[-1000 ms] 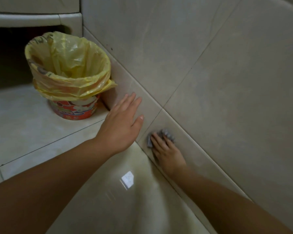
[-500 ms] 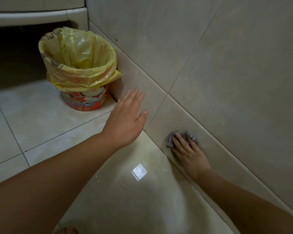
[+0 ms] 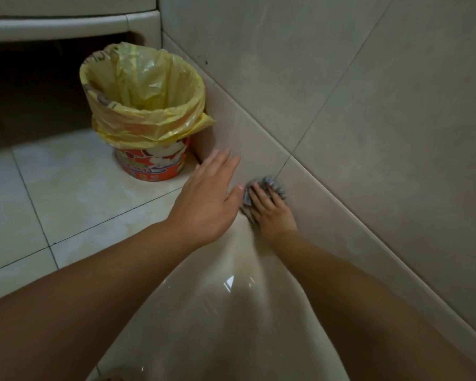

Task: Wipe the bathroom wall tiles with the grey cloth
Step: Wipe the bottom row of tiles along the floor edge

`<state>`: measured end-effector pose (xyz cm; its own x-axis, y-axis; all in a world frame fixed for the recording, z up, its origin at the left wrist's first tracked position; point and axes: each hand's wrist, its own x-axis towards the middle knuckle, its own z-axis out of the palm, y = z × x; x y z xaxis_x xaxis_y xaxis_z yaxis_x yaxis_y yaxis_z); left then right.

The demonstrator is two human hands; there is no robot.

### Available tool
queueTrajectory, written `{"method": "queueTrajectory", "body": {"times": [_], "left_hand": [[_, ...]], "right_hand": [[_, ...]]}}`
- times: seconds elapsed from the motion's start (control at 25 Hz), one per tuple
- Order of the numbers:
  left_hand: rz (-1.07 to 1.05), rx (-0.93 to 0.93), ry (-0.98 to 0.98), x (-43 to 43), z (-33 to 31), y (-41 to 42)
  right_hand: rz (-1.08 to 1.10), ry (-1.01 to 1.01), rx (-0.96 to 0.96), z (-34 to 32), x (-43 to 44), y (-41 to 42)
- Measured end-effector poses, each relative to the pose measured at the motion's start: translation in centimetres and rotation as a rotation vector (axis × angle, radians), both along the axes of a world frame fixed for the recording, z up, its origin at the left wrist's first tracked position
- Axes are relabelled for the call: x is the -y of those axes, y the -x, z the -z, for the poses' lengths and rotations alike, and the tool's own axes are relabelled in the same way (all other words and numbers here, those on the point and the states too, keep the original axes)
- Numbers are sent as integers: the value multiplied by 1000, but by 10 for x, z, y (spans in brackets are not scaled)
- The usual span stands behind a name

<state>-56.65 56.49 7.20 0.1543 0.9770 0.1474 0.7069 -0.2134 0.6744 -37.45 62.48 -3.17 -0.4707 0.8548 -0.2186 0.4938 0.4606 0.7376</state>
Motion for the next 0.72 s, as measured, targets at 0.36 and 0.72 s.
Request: {"method": "queueTrajectory", "body": {"times": [0.36,0.72], "left_hand": [[64,36,-10,1,-7,-22],[112,69,-35,7,-23,-50]], "right_hand": [[-65,95,-66,-7,100,-88],[-14,-202,-152,-44,89,-88]]}}
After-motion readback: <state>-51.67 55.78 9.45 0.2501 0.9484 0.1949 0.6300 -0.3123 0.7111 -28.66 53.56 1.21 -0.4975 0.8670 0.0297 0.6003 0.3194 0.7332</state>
